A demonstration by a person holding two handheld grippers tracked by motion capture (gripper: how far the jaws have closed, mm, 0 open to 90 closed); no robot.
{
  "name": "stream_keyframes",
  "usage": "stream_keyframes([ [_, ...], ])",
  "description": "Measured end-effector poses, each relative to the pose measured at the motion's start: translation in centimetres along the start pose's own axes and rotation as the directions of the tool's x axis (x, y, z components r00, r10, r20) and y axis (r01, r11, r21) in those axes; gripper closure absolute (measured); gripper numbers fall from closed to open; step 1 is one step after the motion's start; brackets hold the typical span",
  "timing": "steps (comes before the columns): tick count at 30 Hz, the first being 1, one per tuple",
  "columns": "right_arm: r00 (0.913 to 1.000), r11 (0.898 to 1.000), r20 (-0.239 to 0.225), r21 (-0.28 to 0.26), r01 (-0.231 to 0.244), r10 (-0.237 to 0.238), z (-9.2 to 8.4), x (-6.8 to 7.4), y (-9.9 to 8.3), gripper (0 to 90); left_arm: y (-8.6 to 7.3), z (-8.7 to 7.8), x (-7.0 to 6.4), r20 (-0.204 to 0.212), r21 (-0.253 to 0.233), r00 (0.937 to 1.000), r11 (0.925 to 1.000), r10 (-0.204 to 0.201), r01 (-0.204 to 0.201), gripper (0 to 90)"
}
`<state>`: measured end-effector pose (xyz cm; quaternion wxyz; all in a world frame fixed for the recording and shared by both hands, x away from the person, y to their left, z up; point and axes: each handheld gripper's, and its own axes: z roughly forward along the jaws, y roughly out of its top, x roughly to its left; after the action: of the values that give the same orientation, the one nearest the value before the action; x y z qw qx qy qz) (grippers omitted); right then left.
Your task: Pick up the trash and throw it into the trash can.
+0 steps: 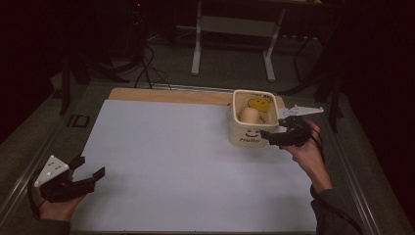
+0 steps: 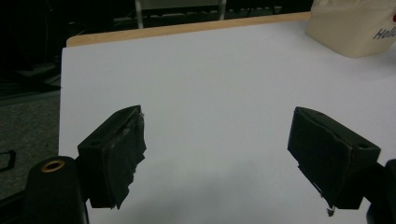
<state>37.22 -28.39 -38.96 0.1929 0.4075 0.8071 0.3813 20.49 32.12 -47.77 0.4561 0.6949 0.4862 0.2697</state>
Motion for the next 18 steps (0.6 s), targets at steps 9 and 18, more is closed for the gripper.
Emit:
stream_keyframes([
  [9,0.9999,0.991,0.011,-0.133,-0.003,0.004,-0.5,0.8,-3.4,12.8,0.0,0.0,0.0,0.002,-0.003,1.0000,1.0000,-0.002,0.002,19.0],
  [18,0.9998,0.979,0.017,-0.203,0.009,-0.006,-1.0,1.8,-6.0,12.6,0.0,0.0,0.0,0.001,-0.001,1.0000,1.0000,-0.002,0.002,19.0],
])
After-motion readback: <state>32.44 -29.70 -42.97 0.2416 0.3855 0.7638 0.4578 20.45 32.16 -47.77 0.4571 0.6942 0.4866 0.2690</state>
